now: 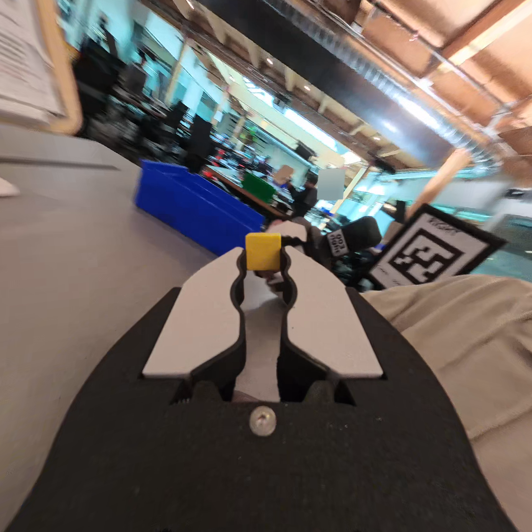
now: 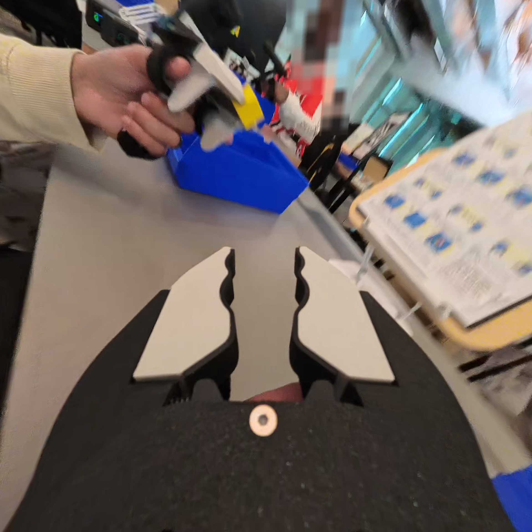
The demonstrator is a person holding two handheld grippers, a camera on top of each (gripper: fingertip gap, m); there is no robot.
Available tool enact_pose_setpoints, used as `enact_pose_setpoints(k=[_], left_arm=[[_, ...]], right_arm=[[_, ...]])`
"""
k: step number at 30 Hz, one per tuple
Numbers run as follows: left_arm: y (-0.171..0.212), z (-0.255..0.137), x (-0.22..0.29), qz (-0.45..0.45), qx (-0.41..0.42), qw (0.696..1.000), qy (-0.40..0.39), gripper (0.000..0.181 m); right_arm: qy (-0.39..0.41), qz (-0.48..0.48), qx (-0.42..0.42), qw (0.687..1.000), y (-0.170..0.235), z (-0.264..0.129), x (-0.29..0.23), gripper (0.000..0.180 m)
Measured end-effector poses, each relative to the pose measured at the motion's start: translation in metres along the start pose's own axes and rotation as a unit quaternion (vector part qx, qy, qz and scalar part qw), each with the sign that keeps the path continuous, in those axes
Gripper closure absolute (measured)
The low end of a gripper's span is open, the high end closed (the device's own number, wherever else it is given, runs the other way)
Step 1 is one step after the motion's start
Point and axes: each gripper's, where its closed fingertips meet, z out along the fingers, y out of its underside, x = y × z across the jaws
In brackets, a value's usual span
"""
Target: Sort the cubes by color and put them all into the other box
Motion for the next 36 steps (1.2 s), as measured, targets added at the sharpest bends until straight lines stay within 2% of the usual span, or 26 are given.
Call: enact_pose_setpoints(k=[3,6,8,9,12,13,14,16,18,19,21,23,27,36], left_arm=[[0.021,0.05,0.018,-0.059,-0.054,0.994,0.075,0.159],[0.04,0.079,0.031,-0.102,-0.095,0.983,0.118,0.159],[0.049,0.09,0.037,-0.129,-0.109,0.975,0.143,0.159],[0.054,0.093,0.039,-0.14,-0.116,0.971,0.154,0.159],[0.066,0.096,0.045,-0.141,-0.129,0.966,0.173,0.157],[0.07,0.094,0.046,-0.13,-0.138,0.967,0.172,0.149],[0.073,0.09,0.044,-0.112,-0.141,0.971,0.156,0.14],[0.079,0.078,0.032,-0.046,-0.14,0.986,0.077,0.132],[0.083,0.058,0.006,0.053,-0.131,0.988,-0.059,0.131],[0.081,0.044,-0.011,0.104,-0.117,0.977,-0.148,0.132],[0.082,0.008,-0.038,0.187,-0.107,0.928,-0.305,0.148],[0.09,-0.019,-0.049,0.22,-0.127,0.884,-0.392,0.15],[0.106,-0.022,-0.041,0.2,-0.138,0.896,-0.371,0.15],[0.115,-0.021,-0.051,0.224,-0.163,0.887,-0.369,0.152]], right_arm=[[0.023,-0.098,0.033,0.994,-0.026,0.019,0.006,0.138],[0.025,-0.124,0.052,0.991,-0.036,0.023,0.003,0.137],[0.033,-0.133,0.054,0.989,-0.034,0.021,0.001,0.141],[0.026,-0.136,0.057,0.989,-0.032,0.018,-0.002,0.155],[0.019,-0.122,0.059,0.991,-0.029,0.007,-0.005,0.157],[0.028,-0.115,0.07,0.991,-0.03,0.0,-0.005,0.157],[0.031,-0.098,0.077,0.992,-0.031,-0.007,-0.005,0.157],[0.044,-0.052,0.062,0.996,-0.022,-0.02,-0.002,0.157],[0.079,0.002,0.043,0.996,-0.005,-0.036,0.003,0.157],[0.097,0.034,0.032,0.994,0.005,-0.044,0.005,0.157],[0.135,0.078,0.002,0.988,0.024,-0.06,0.008,0.157],[0.164,0.095,-0.036,0.981,0.04,-0.072,0.011,0.157],[0.194,0.104,-0.06,0.974,0.051,-0.082,0.018,0.157],[0.19,0.109,-0.051,0.974,0.052,-0.079,0.02,0.157]])
